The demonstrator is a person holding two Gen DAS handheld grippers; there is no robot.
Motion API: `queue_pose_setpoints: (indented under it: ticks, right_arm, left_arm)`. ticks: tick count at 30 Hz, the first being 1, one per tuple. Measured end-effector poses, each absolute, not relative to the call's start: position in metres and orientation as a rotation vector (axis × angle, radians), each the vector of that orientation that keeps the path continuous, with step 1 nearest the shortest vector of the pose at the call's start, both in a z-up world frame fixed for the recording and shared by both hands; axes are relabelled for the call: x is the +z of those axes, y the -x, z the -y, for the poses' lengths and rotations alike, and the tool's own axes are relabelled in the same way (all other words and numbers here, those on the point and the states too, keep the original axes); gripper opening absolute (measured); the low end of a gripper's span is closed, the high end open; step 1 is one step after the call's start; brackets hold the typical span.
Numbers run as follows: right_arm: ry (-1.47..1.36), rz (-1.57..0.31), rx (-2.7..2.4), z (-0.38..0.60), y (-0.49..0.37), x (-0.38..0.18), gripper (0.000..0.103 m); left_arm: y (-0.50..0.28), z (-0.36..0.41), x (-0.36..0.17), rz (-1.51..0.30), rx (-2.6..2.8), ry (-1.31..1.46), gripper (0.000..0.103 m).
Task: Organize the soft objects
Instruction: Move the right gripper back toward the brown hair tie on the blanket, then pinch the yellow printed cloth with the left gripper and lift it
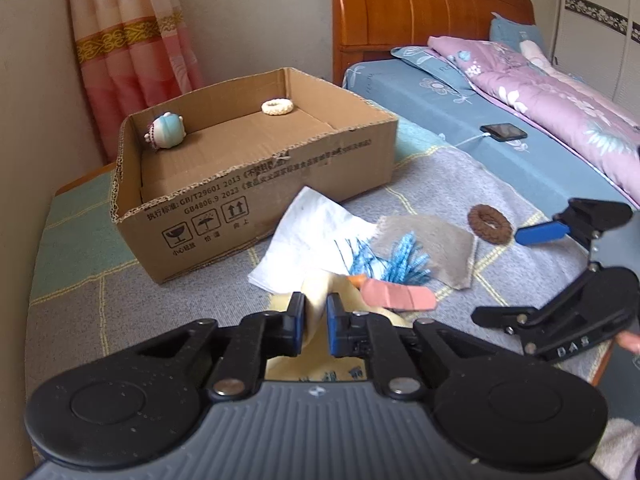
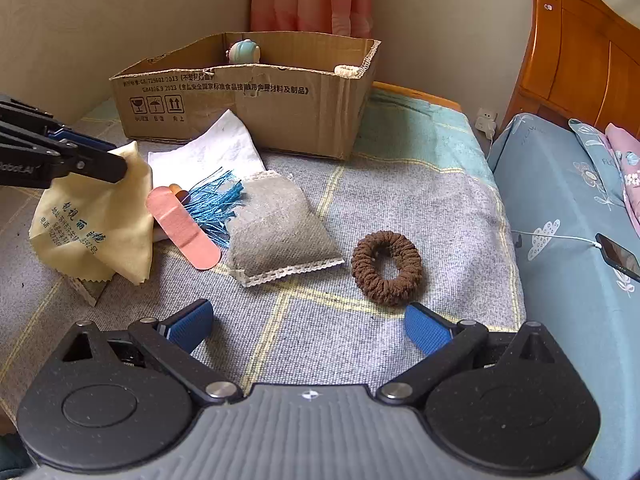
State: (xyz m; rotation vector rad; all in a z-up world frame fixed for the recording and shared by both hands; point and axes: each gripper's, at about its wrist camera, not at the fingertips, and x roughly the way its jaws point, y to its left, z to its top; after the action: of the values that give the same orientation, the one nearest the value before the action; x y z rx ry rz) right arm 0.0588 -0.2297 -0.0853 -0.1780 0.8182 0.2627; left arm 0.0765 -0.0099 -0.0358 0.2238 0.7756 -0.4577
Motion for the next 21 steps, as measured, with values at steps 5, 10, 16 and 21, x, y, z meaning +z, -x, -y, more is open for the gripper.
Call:
queue_pose_setpoints:
  ticks: [5,10,16,21]
  right_arm:
    - [0.175,-0.814,0.262,0.23,-0.058,-0.086,0.103]
    - [0.174,-0.813,0.262,0.231,-0.058,-0.086,0.103]
    - [0.18,-0.813,0.265,0.231,-0.056,-0.086,0.103]
    - [0.181,-0.813,0.264,0.231,-0.055,-0.086,0.103]
  left_arm:
    - [-0.06,0.01,-0.03,-0.778,-0.499,-0.22,0.009]
    - [-0.048,0.016,-0.032,-0.787,-0.501,-0.247,0.027]
    - [-0.033,0.019,-0.03,-0.69,-0.463,-0.32,0.1]
    - [-0.045,0.017,-0.045,-0.736,-0.44,-0.339,0.1]
